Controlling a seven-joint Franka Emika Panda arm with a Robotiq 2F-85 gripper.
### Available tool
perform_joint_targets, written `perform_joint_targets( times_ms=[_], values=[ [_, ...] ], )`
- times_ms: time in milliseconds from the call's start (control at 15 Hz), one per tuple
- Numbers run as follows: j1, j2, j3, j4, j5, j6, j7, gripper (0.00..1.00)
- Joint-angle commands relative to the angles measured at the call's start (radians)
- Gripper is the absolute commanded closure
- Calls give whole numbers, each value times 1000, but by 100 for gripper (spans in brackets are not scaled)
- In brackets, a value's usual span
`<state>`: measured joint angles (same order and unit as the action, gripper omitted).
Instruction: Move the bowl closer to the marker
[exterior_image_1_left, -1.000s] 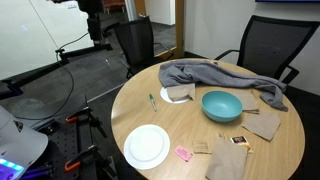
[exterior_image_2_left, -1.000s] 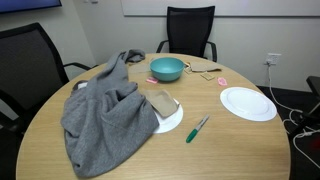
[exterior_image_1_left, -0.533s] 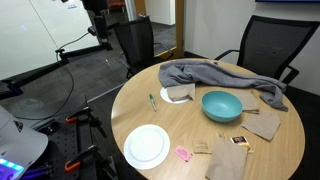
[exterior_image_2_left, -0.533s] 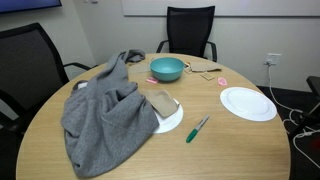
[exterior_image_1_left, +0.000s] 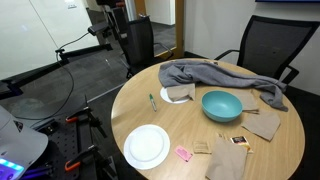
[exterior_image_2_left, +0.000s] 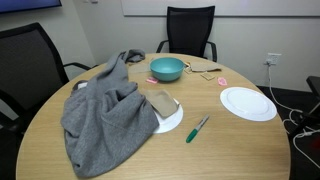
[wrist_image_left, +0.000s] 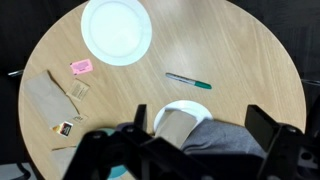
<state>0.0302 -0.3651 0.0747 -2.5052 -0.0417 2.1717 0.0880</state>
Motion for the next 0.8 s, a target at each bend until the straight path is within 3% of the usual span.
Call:
perform_joint_targets(
  times_ms=[0,467,733],
  values=[
    [-19,53,-43,55,-90,22,-154,0],
    [-52,161,-137,135,-260,103,-466,0],
    [-61,237,-201,168,-218,246,-671,0]
  ],
)
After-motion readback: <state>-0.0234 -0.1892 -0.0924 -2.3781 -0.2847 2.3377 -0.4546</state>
